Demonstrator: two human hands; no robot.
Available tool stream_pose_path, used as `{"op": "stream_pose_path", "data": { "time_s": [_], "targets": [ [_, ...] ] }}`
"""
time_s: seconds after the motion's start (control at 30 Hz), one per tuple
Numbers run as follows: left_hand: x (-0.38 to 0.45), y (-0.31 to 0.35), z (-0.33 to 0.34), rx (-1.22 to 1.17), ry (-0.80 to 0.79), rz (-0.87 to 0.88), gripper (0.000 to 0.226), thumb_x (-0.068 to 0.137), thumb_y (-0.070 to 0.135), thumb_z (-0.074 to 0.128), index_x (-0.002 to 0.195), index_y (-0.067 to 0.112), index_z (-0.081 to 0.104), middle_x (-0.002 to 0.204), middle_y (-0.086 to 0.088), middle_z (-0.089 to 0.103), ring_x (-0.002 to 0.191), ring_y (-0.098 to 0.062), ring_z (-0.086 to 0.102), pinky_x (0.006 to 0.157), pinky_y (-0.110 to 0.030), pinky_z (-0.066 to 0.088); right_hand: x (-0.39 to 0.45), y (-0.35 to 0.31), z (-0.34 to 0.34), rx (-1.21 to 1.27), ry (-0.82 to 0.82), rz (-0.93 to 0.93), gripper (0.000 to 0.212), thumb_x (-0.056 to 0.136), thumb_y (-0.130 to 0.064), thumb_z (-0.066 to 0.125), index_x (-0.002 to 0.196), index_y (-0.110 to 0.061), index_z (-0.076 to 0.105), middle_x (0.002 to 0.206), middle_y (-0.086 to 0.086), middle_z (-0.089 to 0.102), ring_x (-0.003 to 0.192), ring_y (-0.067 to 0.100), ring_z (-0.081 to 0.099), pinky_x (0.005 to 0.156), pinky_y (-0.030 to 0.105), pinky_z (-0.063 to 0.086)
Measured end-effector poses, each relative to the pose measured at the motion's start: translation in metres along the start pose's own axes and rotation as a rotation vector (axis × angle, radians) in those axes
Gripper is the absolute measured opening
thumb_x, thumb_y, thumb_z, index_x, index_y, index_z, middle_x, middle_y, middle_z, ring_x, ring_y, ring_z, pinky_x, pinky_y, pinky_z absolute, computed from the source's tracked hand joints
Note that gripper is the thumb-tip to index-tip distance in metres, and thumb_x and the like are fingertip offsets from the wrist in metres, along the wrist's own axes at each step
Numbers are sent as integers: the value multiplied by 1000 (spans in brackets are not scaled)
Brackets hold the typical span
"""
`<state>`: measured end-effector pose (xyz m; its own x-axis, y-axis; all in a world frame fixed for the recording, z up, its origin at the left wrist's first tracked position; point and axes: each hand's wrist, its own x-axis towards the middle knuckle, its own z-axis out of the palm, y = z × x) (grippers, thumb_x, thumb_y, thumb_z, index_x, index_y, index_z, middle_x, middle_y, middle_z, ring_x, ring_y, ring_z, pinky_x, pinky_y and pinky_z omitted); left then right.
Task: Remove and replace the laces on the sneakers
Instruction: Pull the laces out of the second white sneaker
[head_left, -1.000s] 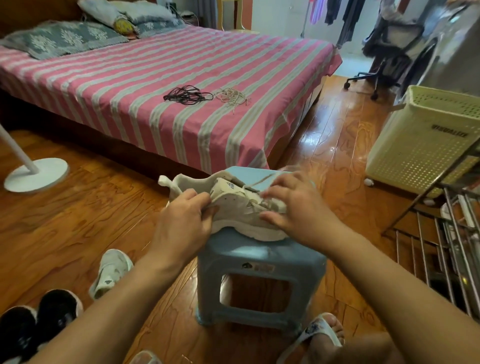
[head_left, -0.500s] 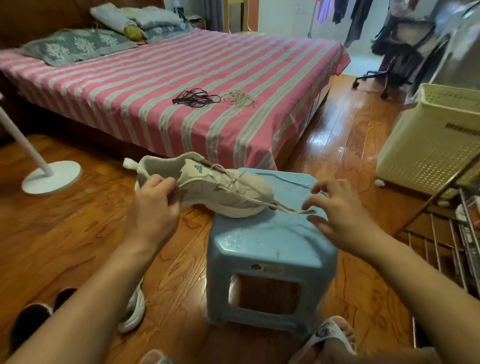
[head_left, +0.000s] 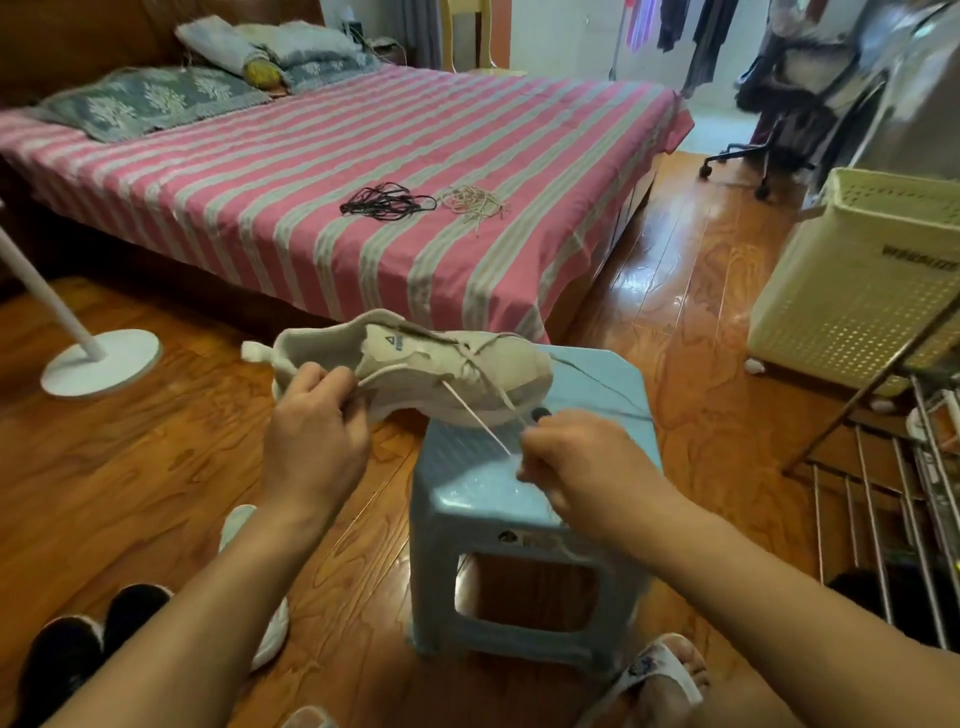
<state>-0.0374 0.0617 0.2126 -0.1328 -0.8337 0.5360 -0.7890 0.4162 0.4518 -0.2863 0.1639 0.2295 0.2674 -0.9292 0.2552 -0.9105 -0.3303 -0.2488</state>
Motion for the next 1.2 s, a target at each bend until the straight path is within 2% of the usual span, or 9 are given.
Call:
{"op": "stream_pose_path", "data": {
  "time_s": [0.1, 0.17, 0.27, 0.33, 0.5, 0.77, 0.93, 1.03, 1.2],
  "targets": [
    [7, -18, -4, -6, 25, -16, 10, 94, 9, 62, 85, 9, 63, 86, -2, 50, 77, -22, 48, 60, -37, 42, -11, 2, -18, 99, -587, -38, 19, 92, -46, 67, 91, -28, 72, 83, -19, 56, 85, 5, 52, 75, 23, 44],
    [8, -18, -7, -49, 51, 51, 9, 94, 7, 67, 85, 7, 65, 87, -3, 50, 74, -20, 47, 58, -34, 42, -5, 2, -25, 200, -394, 26, 31, 93, -54, 58, 98, -28, 76, 91, -15, 64, 88, 5, 55, 76, 22, 44],
    [-1, -2, -6, -97, 59, 183, 11, 92, 6, 70, 83, 3, 64, 88, -5, 49, 71, -20, 48, 55, -29, 41, 21, 7, -28, 286, 283, 135, 12, 95, -26, 66, 99, -20, 76, 92, -7, 70, 85, 5, 57, 76, 25, 47],
    [-9, 11, -3, -100, 54, 273, 9, 94, 4, 69, 85, 1, 67, 89, -6, 51, 71, -20, 50, 53, -31, 45, 32, 7, -23, 245, 437, 228, 10, 94, -18, 67, 101, -16, 74, 95, -3, 68, 87, 8, 59, 79, 30, 50],
    [-18, 31, -1, -82, 106, 363, 30, 99, 22, 56, 85, -1, 69, 85, -9, 53, 67, -14, 45, 60, -10, 27, 30, 4, -18, 219, 411, 408, 11, 94, -24, 66, 100, -17, 73, 97, -1, 69, 89, 16, 62, 80, 43, 55],
    [-23, 52, -8, 52, 82, 458, 12, 82, -7, 79, 80, -2, 68, 77, -14, 56, 54, -17, 44, 53, -14, 26, 29, 5, -23, 257, 321, 648, 8, 90, -34, 72, 89, -26, 71, 90, -6, 69, 88, 16, 64, 81, 44, 57],
    [-20, 54, -9, 74, 107, 563, 5, 85, -2, 70, 81, 0, 67, 78, -15, 57, 52, -21, 46, 54, -19, 29, 29, 13, -35, 529, 351, 659, 14, 83, -17, 70, 70, -20, 72, 75, -5, 71, 79, 15, 68, 71, 39, 60],
    [-15, 48, -7, -32, 108, 411, 15, 95, -1, 63, 80, 1, 65, 81, -7, 51, 61, -16, 45, 59, -12, 24, 23, 14, -50, 1072, 265, 634, 20, 78, -6, 65, 62, -17, 69, 69, 4, 65, 66, 14, 59, 56, 23, 48],
    [-8, 35, 5, -122, 11, 198, 17, 91, 2, 69, 79, 7, 58, 84, 2, 43, 64, -13, 41, 52, -18, 30, 19, 20, -44, 1028, 45, 537, 12, 87, -9, 63, 79, -16, 68, 87, 18, 64, 78, 22, 54, 65, 27, 42]
  ]
}}
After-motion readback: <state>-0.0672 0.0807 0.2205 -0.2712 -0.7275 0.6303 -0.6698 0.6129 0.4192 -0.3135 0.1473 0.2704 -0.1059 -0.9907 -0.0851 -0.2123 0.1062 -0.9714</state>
